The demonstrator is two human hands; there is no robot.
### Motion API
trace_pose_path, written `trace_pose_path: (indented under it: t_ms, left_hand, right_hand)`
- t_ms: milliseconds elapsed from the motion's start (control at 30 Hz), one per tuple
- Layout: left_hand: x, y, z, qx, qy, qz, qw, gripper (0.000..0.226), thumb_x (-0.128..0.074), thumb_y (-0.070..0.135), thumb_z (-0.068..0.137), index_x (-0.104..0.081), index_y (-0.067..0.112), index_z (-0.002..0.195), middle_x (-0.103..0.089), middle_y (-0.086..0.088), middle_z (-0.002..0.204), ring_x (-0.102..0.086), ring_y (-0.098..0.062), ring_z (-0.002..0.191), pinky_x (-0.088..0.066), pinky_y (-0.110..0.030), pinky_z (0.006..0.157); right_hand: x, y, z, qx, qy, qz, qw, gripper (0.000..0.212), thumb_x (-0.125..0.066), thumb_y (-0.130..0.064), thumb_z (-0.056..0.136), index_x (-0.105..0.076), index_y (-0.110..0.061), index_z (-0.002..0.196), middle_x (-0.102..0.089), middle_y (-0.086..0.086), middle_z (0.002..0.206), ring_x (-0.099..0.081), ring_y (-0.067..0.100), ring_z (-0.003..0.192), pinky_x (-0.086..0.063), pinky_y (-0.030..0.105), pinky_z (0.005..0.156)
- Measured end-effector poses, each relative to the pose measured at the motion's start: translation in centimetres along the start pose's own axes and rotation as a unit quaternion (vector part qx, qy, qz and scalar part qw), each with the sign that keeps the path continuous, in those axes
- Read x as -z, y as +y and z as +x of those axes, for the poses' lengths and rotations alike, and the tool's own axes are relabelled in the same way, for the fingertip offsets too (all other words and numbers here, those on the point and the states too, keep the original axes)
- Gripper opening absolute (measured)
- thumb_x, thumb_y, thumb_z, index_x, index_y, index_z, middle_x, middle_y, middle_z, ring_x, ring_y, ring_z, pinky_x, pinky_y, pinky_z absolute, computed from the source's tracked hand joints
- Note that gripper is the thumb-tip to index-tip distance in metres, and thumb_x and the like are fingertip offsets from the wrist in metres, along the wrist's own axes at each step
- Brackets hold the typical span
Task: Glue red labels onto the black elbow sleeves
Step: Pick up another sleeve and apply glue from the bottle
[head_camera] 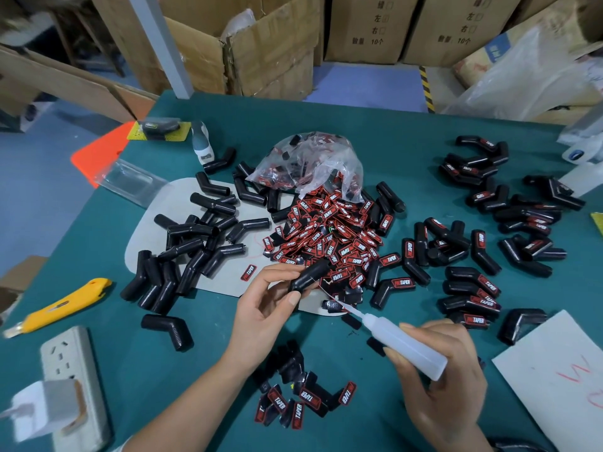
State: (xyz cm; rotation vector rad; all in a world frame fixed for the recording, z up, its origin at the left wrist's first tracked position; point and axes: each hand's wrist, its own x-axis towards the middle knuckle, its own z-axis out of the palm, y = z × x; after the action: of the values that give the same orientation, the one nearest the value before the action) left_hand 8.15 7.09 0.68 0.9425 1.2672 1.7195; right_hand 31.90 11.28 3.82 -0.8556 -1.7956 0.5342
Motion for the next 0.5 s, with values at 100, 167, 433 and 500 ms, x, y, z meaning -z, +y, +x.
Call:
trace_pose_path:
  t_ms: [100, 167, 433, 500]
  left_hand:
    - [-0.02, 0.13, -0.04, 0.002, 0.004, 0.000, 1.000, 0.018, -0.066, 0.012, 0.095, -0.070, 0.019, 0.111, -0.067, -0.009, 0.127, -0.064, -0.042, 0.120, -0.058, -0.043, 0.100]
    - [-0.03, 0.11, -0.03, 0.004, 0.003, 0.000, 1.000, 0.018, -0.067, 0.009, 0.096, -0.070, 0.018, 0.112, -0.066, -0.009, 0.127, -0.065, -0.045, 0.118, -0.058, -0.044, 0.100]
    - [-0.13, 0.24, -0.08, 0.004, 0.002, -0.004, 1.000, 0.018, -0.066, 0.010, 0.096, -0.071, 0.020, 0.110, -0.067, -0.007, 0.127, -0.067, -0.036, 0.118, -0.059, -0.043, 0.099]
    - [-0.13, 0.20, -0.10, 0.003, -0.002, -0.005, 1.000, 0.025, -0.064, 0.003, 0.097, -0.071, 0.021, 0.111, -0.067, -0.006, 0.127, -0.068, -0.034, 0.117, -0.058, -0.041, 0.099]
  right_hand:
    - [0.00, 0.08, 0.12, 0.007, 0.003, 0.001, 1.000, 0.030, -0.063, -0.038, 0.103, -0.064, -0.008, 0.107, -0.062, 0.007, 0.088, -0.058, 0.008, 0.089, -0.047, 0.022, 0.078]
    - [0.08, 0.07, 0.25, 0.006, 0.005, -0.002, 1.000, 0.037, -0.062, -0.038, 0.104, -0.061, -0.001, 0.105, -0.062, 0.007, 0.089, -0.058, 0.008, 0.090, -0.046, 0.020, 0.079]
    - [0.16, 0.00, 0.21, 0.010, 0.007, -0.003, 1.000, 0.026, -0.062, -0.040, 0.104, -0.064, -0.015, 0.107, -0.060, -0.005, 0.097, -0.059, 0.007, 0.090, -0.048, 0.023, 0.078]
    - [0.19, -0.05, 0.29, 0.008, 0.007, -0.002, 1.000, 0.026, -0.062, -0.040, 0.104, -0.063, -0.015, 0.108, -0.058, -0.008, 0.098, -0.059, 0.009, 0.088, -0.048, 0.023, 0.077]
